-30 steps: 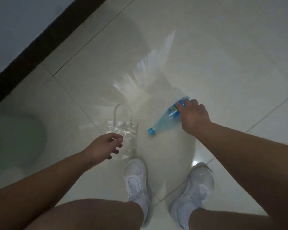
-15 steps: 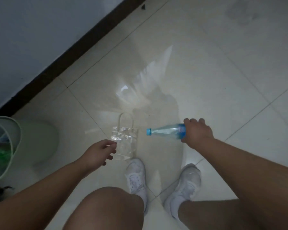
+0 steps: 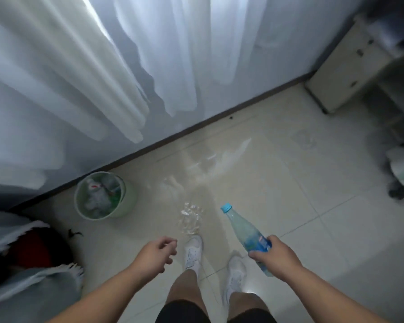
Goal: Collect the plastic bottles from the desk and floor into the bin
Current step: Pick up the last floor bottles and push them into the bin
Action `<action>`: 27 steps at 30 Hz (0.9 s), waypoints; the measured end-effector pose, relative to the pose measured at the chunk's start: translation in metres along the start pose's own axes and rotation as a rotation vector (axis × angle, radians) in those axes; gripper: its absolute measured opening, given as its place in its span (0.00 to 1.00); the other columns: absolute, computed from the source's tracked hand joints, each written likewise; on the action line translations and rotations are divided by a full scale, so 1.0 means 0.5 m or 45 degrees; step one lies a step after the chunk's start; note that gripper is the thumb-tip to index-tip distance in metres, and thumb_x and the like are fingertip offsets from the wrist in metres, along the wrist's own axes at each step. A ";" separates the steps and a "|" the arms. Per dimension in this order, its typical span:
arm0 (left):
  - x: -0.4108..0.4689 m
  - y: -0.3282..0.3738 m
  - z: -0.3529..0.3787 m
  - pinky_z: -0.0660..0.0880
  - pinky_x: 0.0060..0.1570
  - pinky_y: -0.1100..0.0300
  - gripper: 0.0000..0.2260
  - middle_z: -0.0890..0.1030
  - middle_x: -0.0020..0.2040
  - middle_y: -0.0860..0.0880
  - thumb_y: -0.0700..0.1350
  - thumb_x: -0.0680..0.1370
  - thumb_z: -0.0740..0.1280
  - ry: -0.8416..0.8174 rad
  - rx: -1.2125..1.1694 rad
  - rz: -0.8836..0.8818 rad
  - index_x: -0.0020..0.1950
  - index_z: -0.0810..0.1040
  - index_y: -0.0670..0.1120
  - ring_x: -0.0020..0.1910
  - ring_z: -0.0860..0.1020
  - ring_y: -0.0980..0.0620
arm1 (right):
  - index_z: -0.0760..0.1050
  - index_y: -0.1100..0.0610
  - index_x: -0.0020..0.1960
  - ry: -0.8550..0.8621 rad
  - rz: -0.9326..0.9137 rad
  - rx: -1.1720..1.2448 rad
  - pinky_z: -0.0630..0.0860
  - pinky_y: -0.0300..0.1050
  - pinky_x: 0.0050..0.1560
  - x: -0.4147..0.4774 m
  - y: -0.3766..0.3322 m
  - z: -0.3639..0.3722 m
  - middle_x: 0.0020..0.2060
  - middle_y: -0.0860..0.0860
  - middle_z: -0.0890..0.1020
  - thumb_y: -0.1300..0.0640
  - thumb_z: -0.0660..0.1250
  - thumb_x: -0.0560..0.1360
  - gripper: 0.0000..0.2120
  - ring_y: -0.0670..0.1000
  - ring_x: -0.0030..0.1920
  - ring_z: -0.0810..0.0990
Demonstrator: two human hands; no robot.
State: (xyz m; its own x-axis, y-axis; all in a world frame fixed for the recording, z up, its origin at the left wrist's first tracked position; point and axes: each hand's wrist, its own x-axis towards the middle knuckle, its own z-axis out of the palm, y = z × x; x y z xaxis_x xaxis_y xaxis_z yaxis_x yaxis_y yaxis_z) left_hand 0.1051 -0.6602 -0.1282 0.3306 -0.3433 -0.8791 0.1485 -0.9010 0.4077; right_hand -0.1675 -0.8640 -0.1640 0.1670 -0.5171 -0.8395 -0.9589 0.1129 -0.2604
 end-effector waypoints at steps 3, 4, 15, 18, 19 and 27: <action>-0.125 -0.028 -0.019 0.74 0.38 0.59 0.07 0.84 0.51 0.48 0.50 0.83 0.63 0.125 -0.171 -0.037 0.57 0.80 0.51 0.44 0.81 0.49 | 0.74 0.49 0.47 0.001 -0.072 -0.008 0.75 0.43 0.36 -0.095 -0.032 -0.026 0.41 0.45 0.83 0.37 0.75 0.63 0.21 0.45 0.40 0.82; -0.161 -0.047 -0.023 0.73 0.36 0.60 0.08 0.84 0.51 0.46 0.49 0.84 0.63 0.168 -0.236 -0.052 0.58 0.79 0.49 0.41 0.80 0.49 | 0.75 0.50 0.47 -0.003 -0.101 -0.019 0.76 0.44 0.38 -0.121 -0.041 -0.027 0.41 0.45 0.83 0.37 0.75 0.65 0.21 0.46 0.40 0.82; -0.368 -0.368 -0.111 0.71 0.29 0.61 0.06 0.85 0.48 0.44 0.46 0.82 0.67 0.503 -0.798 -0.228 0.55 0.82 0.48 0.35 0.79 0.48 | 0.82 0.55 0.44 -0.174 -0.264 -0.392 0.78 0.41 0.38 -0.254 -0.223 0.064 0.39 0.50 0.86 0.35 0.74 0.66 0.23 0.48 0.39 0.84; -0.385 -0.470 -0.152 0.72 0.31 0.60 0.06 0.85 0.48 0.43 0.47 0.81 0.67 0.517 -0.899 -0.270 0.54 0.83 0.48 0.35 0.80 0.48 | 0.83 0.54 0.47 -0.208 -0.266 -0.463 0.74 0.37 0.31 -0.283 -0.308 0.145 0.40 0.50 0.86 0.34 0.73 0.69 0.22 0.49 0.37 0.84; -0.386 -0.502 -0.170 0.73 0.32 0.60 0.06 0.85 0.48 0.44 0.48 0.81 0.67 0.509 -0.916 -0.277 0.53 0.83 0.48 0.35 0.80 0.48 | 0.83 0.54 0.48 -0.213 -0.275 -0.479 0.74 0.37 0.30 -0.291 -0.337 0.175 0.40 0.50 0.86 0.35 0.73 0.70 0.22 0.49 0.37 0.84; -0.344 -0.626 -0.362 0.69 0.28 0.63 0.07 0.85 0.48 0.46 0.48 0.81 0.67 0.389 -0.890 -0.263 0.53 0.83 0.47 0.34 0.77 0.51 | 0.79 0.54 0.51 -0.301 -0.255 -0.507 0.79 0.45 0.31 -0.371 -0.544 0.432 0.45 0.53 0.84 0.34 0.69 0.74 0.23 0.54 0.39 0.84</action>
State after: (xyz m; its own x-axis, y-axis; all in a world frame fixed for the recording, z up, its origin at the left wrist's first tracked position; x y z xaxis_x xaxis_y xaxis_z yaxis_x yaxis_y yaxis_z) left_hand 0.1706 -0.2713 -0.0597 0.4590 -0.0077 -0.8884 0.7527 -0.5279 0.3935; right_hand 0.1118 -0.6153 -0.0405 0.3602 -0.2838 -0.8887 -0.9079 -0.3254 -0.2641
